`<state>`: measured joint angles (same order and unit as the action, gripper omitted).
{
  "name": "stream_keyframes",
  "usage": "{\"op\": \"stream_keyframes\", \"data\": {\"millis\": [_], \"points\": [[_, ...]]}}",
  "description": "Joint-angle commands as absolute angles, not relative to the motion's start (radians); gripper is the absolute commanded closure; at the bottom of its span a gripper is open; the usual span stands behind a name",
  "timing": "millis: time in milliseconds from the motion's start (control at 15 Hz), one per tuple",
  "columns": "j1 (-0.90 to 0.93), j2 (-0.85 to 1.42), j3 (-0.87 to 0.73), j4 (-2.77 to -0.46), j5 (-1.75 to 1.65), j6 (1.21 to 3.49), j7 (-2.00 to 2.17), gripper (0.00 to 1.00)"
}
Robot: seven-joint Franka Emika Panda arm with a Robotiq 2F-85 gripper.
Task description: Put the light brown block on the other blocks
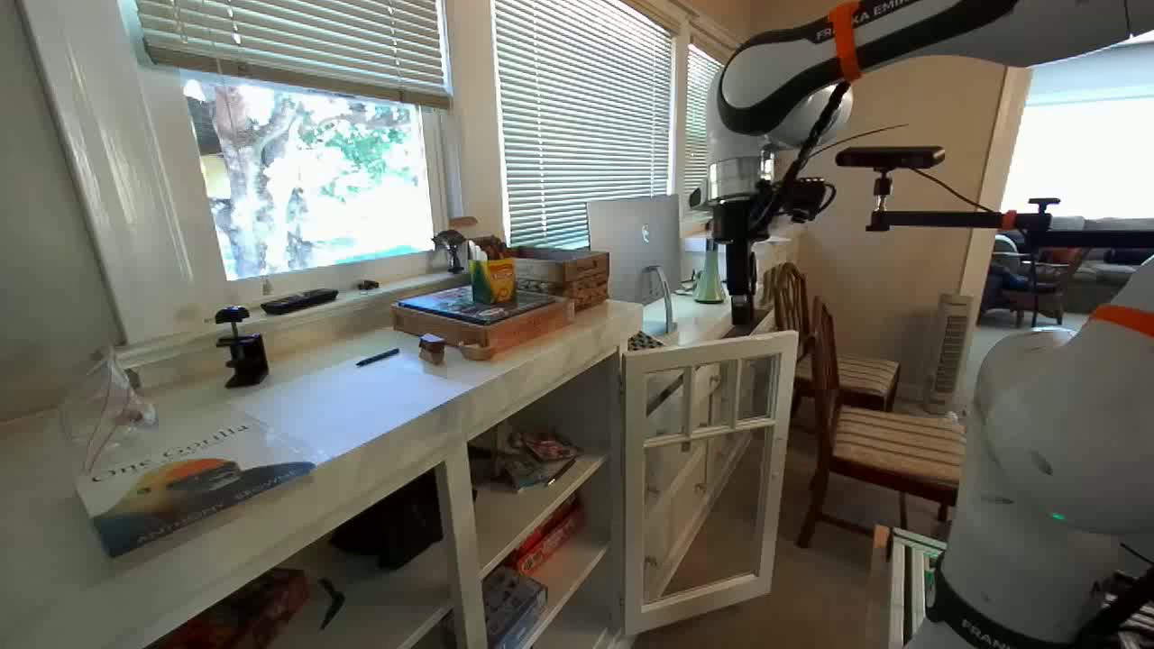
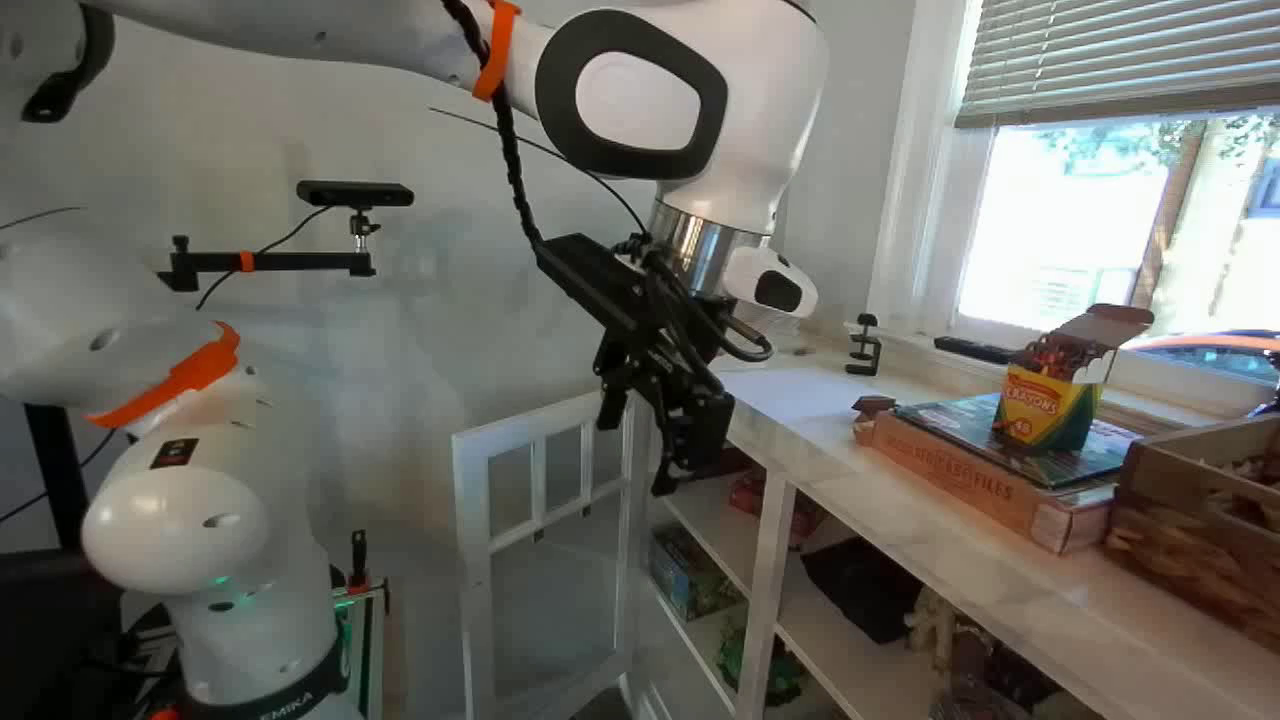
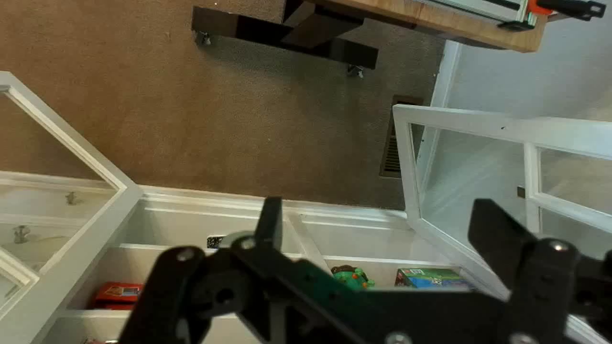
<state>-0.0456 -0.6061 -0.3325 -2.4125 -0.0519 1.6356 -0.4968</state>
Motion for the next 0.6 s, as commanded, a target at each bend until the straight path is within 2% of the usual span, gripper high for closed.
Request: {"op": "stream_keyframes", "data": {"millis": [0, 533], "points": [[-0.063, -0.602, -0.319, -2.411, -0.044, 1.634, -0.505, 0.00], [-0.075, -0.574, -0.300, -2.390, -0.035, 1.632, -0.430, 0.00]]}}
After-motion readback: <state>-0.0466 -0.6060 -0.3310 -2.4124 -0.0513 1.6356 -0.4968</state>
